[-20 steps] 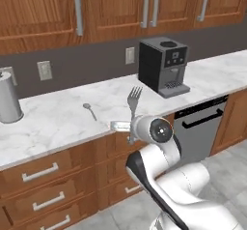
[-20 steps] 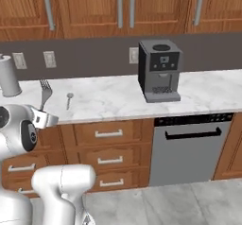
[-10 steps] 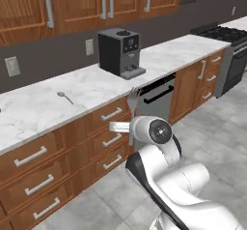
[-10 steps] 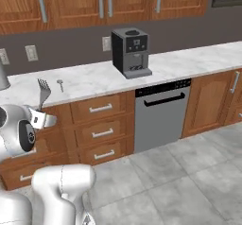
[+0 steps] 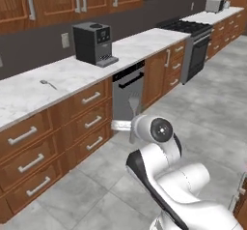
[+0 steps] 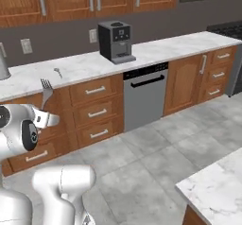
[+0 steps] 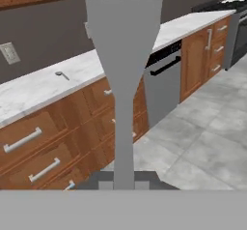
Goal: Take the fork and place it on the left side of the plate. Then take the spoon and place it on the right side of the plate. Make sure they're directly next to the plate.
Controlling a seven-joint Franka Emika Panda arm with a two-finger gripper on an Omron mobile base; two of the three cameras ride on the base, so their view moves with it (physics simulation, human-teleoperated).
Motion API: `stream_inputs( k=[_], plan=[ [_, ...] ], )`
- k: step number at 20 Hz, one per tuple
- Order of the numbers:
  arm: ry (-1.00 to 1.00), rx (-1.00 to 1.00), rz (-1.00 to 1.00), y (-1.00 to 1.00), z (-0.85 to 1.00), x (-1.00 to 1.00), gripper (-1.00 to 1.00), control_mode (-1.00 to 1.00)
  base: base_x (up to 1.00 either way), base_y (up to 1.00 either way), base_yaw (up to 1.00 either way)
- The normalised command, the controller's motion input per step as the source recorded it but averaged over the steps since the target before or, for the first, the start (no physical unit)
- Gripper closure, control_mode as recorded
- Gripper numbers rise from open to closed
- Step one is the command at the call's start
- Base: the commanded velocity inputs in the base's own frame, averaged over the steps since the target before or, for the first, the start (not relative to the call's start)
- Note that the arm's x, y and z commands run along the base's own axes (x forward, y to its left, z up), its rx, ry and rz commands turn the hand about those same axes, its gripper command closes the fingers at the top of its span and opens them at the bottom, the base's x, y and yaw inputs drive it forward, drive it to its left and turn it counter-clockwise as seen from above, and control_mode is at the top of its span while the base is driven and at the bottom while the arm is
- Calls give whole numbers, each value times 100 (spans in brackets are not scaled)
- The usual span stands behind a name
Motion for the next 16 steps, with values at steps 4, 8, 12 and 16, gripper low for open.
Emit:
stream_inputs(
  k=[4,8,12,16],
  plan=[
    [0,0,0,0,0,0,100,100,-100,-16,-20],
    [0,0,0,0,0,0,100,100,-100,-39,-16],
    [0,0,0,0,0,0,100,100,-100,-65,-14],
    [0,0,0,0,0,0,100,100,-100,-85,-11]
  ],
)
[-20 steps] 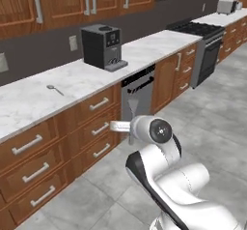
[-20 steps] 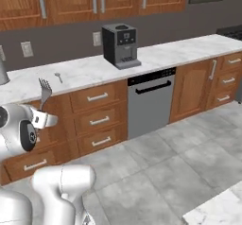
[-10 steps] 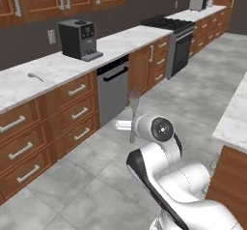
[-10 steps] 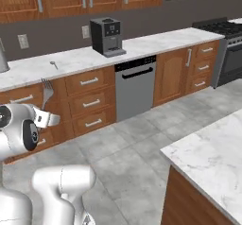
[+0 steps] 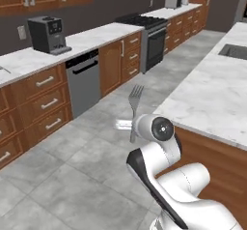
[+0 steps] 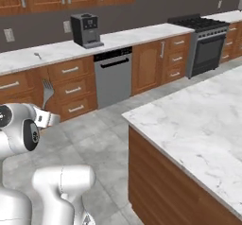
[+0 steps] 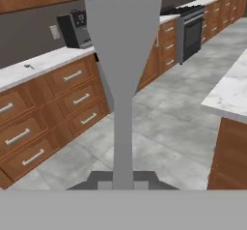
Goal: Take the fork and place it on the left side of the plate. Then take the spoon and place it on the right side of the plate. Make sure they're directly next to the plate.
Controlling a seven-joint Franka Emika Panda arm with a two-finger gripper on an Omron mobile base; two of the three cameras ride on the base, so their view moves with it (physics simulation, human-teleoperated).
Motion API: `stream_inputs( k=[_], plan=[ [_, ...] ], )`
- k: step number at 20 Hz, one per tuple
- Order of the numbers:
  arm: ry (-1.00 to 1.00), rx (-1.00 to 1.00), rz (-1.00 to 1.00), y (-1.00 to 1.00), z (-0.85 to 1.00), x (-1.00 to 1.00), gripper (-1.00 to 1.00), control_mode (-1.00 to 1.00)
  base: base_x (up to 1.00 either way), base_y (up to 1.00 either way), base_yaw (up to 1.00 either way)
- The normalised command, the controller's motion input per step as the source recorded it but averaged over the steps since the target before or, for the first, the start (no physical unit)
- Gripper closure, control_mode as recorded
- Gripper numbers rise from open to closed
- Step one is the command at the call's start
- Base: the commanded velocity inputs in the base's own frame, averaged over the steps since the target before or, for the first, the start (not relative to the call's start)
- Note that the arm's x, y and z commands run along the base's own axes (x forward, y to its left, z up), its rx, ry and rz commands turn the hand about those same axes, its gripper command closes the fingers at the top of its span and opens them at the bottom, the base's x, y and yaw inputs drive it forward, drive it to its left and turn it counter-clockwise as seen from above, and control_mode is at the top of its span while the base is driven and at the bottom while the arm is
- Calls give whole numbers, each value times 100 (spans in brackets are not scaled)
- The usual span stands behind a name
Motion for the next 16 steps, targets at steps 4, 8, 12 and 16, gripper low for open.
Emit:
stream_inputs(
  k=[4,8,12,16],
  plan=[
    [0,0,0,0,0,0,100,100,-100,-93,-7],
    [0,0,0,0,0,0,100,100,-100,-96,-4],
    [0,0,0,0,0,0,100,100,-100,-100,-3],
    [0,0,0,0,0,0,100,100,-100,-100,0]
  ],
)
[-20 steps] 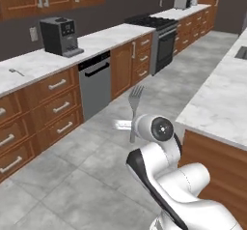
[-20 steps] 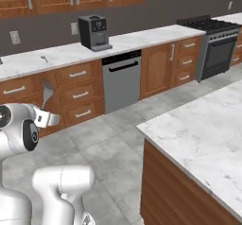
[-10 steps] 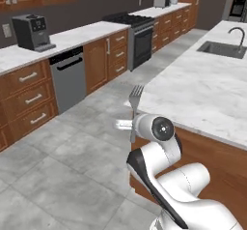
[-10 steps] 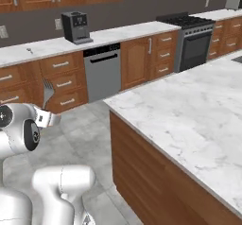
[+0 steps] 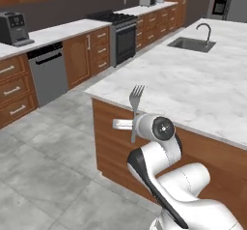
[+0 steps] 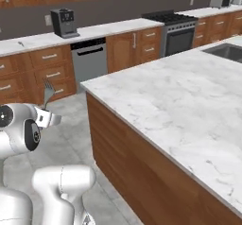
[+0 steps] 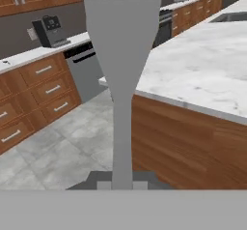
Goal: Take the fork and place it on the left side of the plate. Then take the spoon and place it on the right side of the plate. Make sure they're directly next to the plate.
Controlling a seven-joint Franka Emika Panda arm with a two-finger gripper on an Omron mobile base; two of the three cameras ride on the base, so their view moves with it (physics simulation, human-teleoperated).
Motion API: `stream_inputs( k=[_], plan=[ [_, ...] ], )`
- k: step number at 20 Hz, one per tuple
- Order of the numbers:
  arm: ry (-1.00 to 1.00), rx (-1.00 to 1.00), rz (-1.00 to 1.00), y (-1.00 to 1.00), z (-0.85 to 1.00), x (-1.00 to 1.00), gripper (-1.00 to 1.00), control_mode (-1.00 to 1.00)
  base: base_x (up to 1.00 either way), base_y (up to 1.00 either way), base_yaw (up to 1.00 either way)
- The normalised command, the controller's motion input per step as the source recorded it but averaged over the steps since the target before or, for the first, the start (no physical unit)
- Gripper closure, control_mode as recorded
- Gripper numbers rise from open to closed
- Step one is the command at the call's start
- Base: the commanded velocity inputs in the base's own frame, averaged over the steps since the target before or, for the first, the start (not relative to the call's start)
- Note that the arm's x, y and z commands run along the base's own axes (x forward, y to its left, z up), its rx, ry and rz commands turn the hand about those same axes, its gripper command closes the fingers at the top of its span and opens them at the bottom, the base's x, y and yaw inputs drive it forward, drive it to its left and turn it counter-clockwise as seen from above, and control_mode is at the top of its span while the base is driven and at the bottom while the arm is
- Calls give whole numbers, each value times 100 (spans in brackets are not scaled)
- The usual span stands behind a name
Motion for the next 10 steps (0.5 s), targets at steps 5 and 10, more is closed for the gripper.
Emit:
stream_inputs(
  k=[5,10],
  plan=[
    [0,0,0,0,0,0,100,100,-100,-100,0],
    [0,0,0,0,0,0,100,100,-100,-100,0]
  ],
)
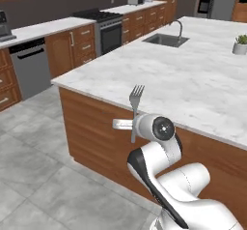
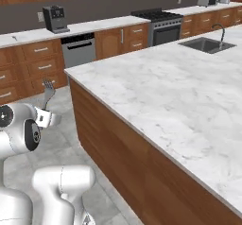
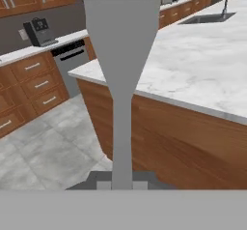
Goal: Take the fork and place it on the left side of the plate. Then take the spoon and place it on the right side of the plate. Make sure they're directly next to the plate.
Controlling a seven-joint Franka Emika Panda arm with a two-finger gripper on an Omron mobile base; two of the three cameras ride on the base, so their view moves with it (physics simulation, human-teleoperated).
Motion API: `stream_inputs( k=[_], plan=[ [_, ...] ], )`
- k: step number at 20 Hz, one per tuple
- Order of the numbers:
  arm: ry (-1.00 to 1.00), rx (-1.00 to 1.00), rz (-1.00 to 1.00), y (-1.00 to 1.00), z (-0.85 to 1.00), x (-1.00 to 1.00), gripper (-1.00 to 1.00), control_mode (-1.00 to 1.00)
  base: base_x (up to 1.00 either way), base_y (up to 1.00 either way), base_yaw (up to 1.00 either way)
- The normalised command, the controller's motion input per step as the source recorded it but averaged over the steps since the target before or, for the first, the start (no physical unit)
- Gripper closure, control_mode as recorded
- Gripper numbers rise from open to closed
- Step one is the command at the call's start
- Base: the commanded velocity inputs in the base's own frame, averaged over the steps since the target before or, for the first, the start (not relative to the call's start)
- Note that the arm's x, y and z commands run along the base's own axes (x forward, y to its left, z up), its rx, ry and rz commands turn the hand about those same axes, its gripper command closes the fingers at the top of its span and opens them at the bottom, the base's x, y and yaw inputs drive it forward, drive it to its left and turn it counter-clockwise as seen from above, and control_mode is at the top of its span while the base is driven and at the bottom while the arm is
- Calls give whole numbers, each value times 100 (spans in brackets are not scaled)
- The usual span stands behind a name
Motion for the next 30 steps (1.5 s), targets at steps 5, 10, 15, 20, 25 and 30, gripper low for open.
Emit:
stream_inputs(
  k=[5,10,15,20,25,30],
  plan=[
    [0,0,0,0,0,0,100,100,-100,-100,0],
    [0,0,0,0,0,0,100,100,-100,-100,0],
    [0,0,0,0,0,0,100,100,-95,-100,0],
    [0,0,0,0,0,0,100,100,-54,-100,0],
    [0,0,0,0,0,0,100,100,-14,-100,0],
    [0,0,0,0,0,0,100,100,0,-100,2]
  ],
)
